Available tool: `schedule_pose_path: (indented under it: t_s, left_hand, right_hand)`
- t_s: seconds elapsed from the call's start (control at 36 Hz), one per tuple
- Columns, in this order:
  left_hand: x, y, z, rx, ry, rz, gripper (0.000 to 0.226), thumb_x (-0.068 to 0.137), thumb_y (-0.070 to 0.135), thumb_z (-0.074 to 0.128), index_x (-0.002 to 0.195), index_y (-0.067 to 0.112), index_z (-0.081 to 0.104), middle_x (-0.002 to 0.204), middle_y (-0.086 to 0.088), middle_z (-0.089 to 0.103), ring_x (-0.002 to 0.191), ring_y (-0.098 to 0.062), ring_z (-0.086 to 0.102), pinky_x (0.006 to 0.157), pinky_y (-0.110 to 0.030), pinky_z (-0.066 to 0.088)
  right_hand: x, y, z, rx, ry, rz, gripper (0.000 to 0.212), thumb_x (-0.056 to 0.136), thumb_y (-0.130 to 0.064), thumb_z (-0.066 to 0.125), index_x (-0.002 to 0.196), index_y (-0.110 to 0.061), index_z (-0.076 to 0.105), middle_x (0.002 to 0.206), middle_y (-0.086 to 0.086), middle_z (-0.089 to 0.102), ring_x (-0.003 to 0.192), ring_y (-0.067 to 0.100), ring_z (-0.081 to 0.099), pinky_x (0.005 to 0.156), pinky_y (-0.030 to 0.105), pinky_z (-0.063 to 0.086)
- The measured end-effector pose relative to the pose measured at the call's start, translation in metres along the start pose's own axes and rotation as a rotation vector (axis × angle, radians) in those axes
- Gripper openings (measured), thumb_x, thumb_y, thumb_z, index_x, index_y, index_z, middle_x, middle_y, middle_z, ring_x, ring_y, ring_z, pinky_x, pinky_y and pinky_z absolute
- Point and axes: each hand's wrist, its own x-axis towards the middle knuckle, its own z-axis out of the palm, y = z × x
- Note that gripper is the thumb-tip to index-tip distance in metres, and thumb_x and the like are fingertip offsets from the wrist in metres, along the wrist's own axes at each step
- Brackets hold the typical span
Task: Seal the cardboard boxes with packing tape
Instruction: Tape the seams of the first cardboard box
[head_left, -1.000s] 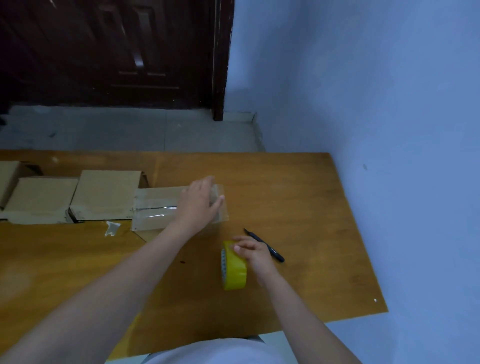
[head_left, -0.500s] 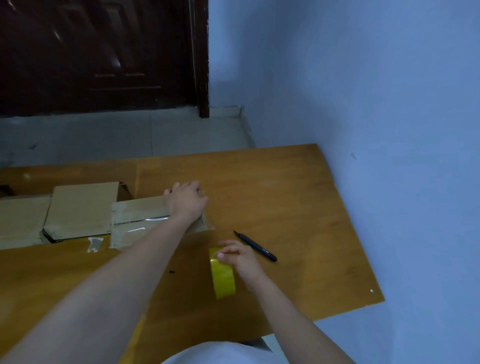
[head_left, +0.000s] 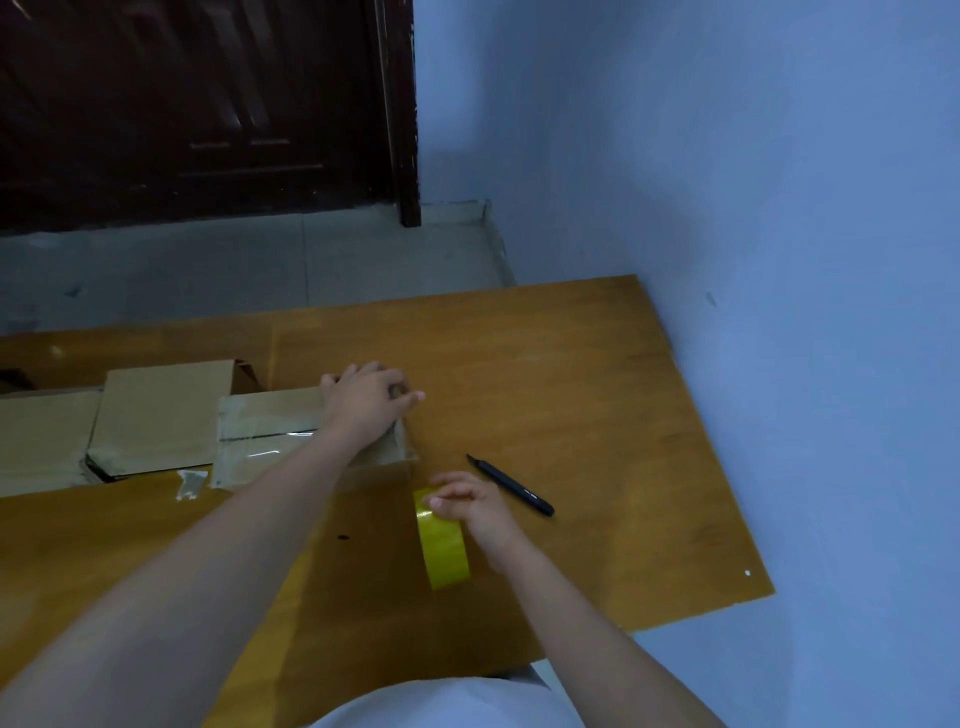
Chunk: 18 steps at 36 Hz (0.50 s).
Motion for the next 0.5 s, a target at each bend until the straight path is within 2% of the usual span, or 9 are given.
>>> schedule_pose_path:
  t_s: [0.08, 0.22, 0.28, 0.36, 0.44, 0.5]
  left_hand:
    - [-0.0019, 0.0017, -0.0003, 0.029, -0.008, 0.027, 0.035, 0.091, 0.062, 0.043, 0.091, 0.031, 0.060, 0.096, 0.005, 0.047, 0.108, -0.023, 0.045, 0.086, -0.040, 0.026]
    - [-0.0054, -0.0015, 0.0029, 0.099, 0.037, 0.092, 0.047, 0.093, 0.062, 0.033, 0.096, 0.027, 0.065, 0.096, 0.004, 0.050, 0.104, -0.023, 0.047, 0.080, -0.038, 0.025]
    - [-0.0068, -0.0022, 0.0059, 0.114, 0.070, 0.111, 0.047, 0.094, 0.060, 0.033, 0.097, 0.029, 0.068, 0.100, 0.004, 0.054, 0.103, -0.023, 0.046, 0.078, -0.037, 0.022]
    - [-0.0081, -0.0020, 0.0077, 0.122, 0.089, 0.121, 0.046, 0.095, 0.056, 0.034, 0.102, 0.028, 0.071, 0.110, 0.005, 0.058, 0.105, -0.022, 0.046, 0.078, -0.037, 0.021]
    - [-0.0078, -0.0007, 0.0064, 0.155, 0.044, 0.115, 0.049, 0.096, 0.056, 0.030, 0.105, 0.028, 0.069, 0.113, 0.005, 0.057, 0.109, -0.022, 0.045, 0.082, -0.039, 0.025]
    - [-0.0046, -0.0001, 0.0024, 0.180, -0.035, 0.121, 0.054, 0.097, 0.058, 0.022, 0.110, 0.028, 0.066, 0.117, 0.003, 0.055, 0.115, -0.023, 0.043, 0.088, -0.043, 0.026]
  right_hand:
    - [-0.0028, -0.0018, -0.0002, 0.003, -0.016, 0.011, 0.014, 0.083, -0.007, 0.067, 0.095, -0.001, 0.071, 0.122, 0.000, 0.058, 0.101, 0.000, 0.054, 0.076, 0.014, 0.038]
    - [-0.0069, -0.0035, -0.0006, 0.025, -0.024, 0.004, 0.013, 0.083, -0.007, 0.067, 0.094, -0.002, 0.072, 0.123, -0.001, 0.058, 0.106, 0.006, 0.054, 0.080, 0.016, 0.039]
    - [-0.0083, -0.0042, 0.0001, 0.030, -0.029, 0.007, 0.007, 0.083, -0.008, 0.068, 0.089, -0.008, 0.072, 0.125, 0.000, 0.057, 0.108, 0.008, 0.054, 0.080, 0.018, 0.039]
    - [-0.0083, -0.0053, 0.0009, 0.027, -0.024, 0.002, 0.008, 0.083, -0.008, 0.068, 0.090, -0.007, 0.072, 0.124, 0.000, 0.058, 0.108, 0.009, 0.053, 0.081, 0.018, 0.039]
    - [-0.0081, -0.0061, 0.0015, 0.022, -0.029, 0.002, 0.006, 0.083, -0.007, 0.068, 0.087, -0.011, 0.071, 0.124, 0.001, 0.057, 0.108, 0.010, 0.053, 0.082, 0.019, 0.039]
    - [-0.0069, -0.0057, 0.0010, 0.016, -0.028, 0.000, 0.009, 0.084, -0.007, 0.067, 0.092, -0.006, 0.071, 0.121, -0.001, 0.058, 0.107, 0.010, 0.053, 0.086, 0.022, 0.040]
